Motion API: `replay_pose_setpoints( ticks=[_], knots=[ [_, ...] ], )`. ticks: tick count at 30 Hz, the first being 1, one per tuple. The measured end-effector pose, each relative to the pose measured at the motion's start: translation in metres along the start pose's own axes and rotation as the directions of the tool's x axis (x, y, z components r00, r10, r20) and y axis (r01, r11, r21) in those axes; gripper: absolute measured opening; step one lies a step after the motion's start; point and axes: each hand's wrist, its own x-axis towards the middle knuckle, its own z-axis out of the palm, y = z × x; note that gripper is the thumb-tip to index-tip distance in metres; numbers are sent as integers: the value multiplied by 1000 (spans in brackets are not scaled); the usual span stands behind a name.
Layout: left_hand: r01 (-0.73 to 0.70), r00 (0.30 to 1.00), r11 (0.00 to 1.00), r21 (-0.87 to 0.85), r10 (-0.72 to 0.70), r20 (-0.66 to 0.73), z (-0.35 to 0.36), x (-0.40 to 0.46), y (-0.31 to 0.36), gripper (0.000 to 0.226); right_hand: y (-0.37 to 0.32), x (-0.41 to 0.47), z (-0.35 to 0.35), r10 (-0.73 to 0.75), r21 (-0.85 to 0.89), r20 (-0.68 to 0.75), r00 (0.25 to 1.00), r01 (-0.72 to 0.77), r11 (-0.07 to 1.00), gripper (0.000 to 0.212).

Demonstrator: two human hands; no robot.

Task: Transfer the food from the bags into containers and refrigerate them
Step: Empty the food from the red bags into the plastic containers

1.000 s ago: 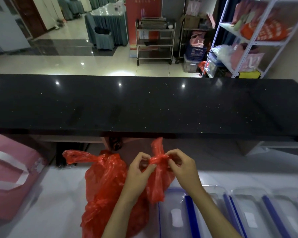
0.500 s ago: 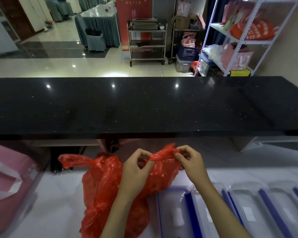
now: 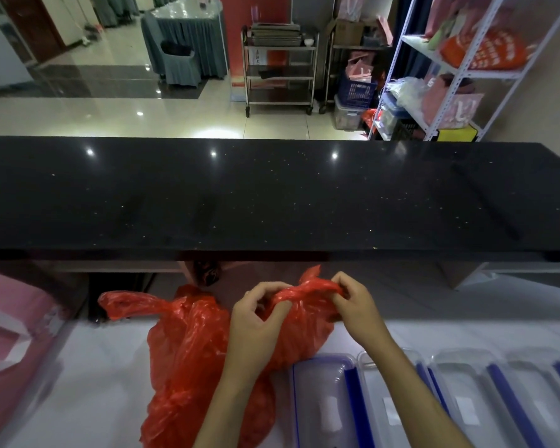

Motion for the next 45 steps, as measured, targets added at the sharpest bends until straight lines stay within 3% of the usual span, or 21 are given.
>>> replay_pose_setpoints(
  ticks=[4, 5, 8, 11, 14, 18, 21, 24, 26, 29, 31, 32, 34, 36, 39, 43, 45],
  knots=[
    [173, 974, 934, -312, -210, -87, -4, 4, 11, 9, 1, 3, -6, 124, 156, -84, 989, -110, 982, 28],
    [193, 963, 922, -334, -243, -114, -6, 4, 15, 15, 0, 2, -10, 145, 182, -91, 985, -126, 975, 27],
    [200, 963, 945, -260, -239, -126, -11, 6, 18, 36, -6, -3, -21, 73, 233, -35, 997, -63, 970, 9],
    [171, 970, 968, -182, -198, -141, -12, 6, 15, 38, -12, -5, -27, 18, 237, 92, 996, -40, 971, 29],
    [154, 976, 982, -108, -169, -141, -13, 3, 16, 41, -20, -3, -25, 79, 212, -9, 997, -75, 974, 29],
    [192, 961, 971, -142, -215, -171, -18, -4, 20, 51, -28, -4, -26, 190, 370, -209, 959, -103, 923, 32],
    [252, 962, 968, -7, -251, -109, -20, -5, 17, 47, -27, -7, -30, 116, 316, -228, 967, -39, 948, 38],
    [200, 979, 954, 225, -184, -89, -18, -8, 14, 34, -25, -14, -26, 22, 282, -172, 985, 28, 959, 32],
    [169, 983, 942, 290, -138, -125, -18, -13, 11, 31, -22, -20, -24, -57, 224, -151, 987, 91, 970, 22],
    [90, 984, 973, 211, -54, -170, -25, -23, 6, 31, -18, -33, -27, -83, 144, -175, 981, 109, 984, 16],
    [-33, 987, 985, 168, 59, -152, -31, -32, 3, 12, -12, -44, -31, -78, 110, -205, 976, 102, 989, 14],
    [-67, 987, 986, 154, 87, -132, -33, -38, 4, 17, -9, -49, -34, -60, 108, -223, 973, 85, 990, 12],
    [-75, 986, 994, 77, 86, -146, -34, -49, 3, 33, -5, -60, -35, -3, 178, -255, 967, 50, 983, 8],
    [-101, 980, 995, -13, 97, -176, -33, -57, 1, 21, 0, -70, -34, 54, 263, -284, 957, 24, 964, 7],
    [-105, 976, 987, -123, 79, -203, -30, -71, 0, 13, 5, -84, -34, 115, 351, -308, 944, 0, 937, 12],
    [-2, 991, 975, -222, -27, -129, -35, -82, -12, 23, 7, -95, -37, 136, 430, -320, 937, 16, 903, 17],
    [88, 991, 953, -289, -112, -68, -41, -85, -10, 42, 2, -94, -38, 126, 441, -316, 940, 29, 897, 14]
  ],
)
